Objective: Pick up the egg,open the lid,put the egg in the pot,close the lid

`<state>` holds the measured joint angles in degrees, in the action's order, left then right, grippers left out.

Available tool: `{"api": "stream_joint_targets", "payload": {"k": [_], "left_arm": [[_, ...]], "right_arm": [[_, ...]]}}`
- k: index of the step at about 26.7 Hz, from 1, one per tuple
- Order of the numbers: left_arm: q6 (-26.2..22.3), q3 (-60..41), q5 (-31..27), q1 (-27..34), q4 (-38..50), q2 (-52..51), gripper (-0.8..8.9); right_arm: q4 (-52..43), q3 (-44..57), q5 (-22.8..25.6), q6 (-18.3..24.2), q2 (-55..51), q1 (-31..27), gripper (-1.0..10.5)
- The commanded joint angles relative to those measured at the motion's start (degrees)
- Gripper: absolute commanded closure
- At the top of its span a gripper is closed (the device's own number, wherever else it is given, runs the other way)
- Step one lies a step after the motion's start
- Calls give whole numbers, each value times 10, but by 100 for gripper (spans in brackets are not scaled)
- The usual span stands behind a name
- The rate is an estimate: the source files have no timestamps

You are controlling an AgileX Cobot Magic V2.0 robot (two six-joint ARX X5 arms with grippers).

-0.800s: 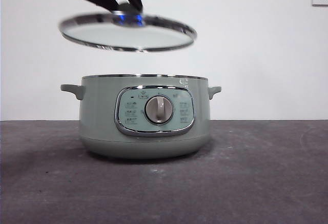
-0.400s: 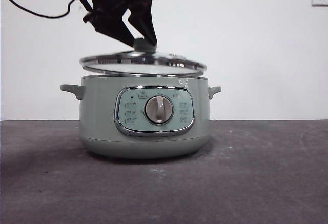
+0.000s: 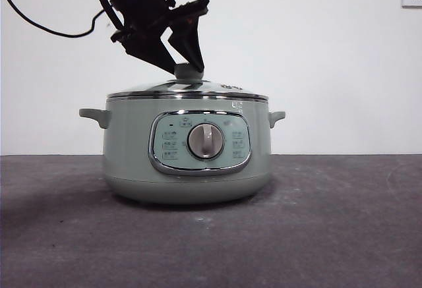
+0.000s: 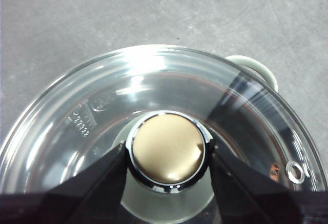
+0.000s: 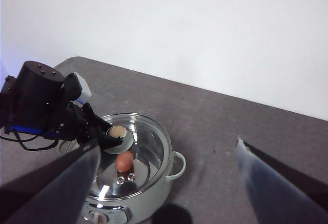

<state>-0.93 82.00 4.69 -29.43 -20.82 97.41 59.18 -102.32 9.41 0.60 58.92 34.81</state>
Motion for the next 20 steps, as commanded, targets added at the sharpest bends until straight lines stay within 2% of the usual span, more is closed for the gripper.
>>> {"api": "stream_joint_targets", "payload": {"k": [1,8,9,13,15,20], "left_arm": [[-7,2,0,-2,12,10,822],[-5,2,0,-2,-12,11,794],[-5,2,0,-2,-17,11,739],[-4,2,0,-2,-25,11,394],[-4,2,0,-2,-25,11,347],[-4,2,0,-2,-31,8,346]], "right_arm": [[-1,-1,-1,-5,-1,1,505],[9,-1,-2,-5,0,1,505],[13,-1,-3,-5,0,1,505],[28,-1,-5,-5,0,1,505],[40,-1,-5,-5,0,1,505],[78,-1,-5,-7,0,1,505]]}}
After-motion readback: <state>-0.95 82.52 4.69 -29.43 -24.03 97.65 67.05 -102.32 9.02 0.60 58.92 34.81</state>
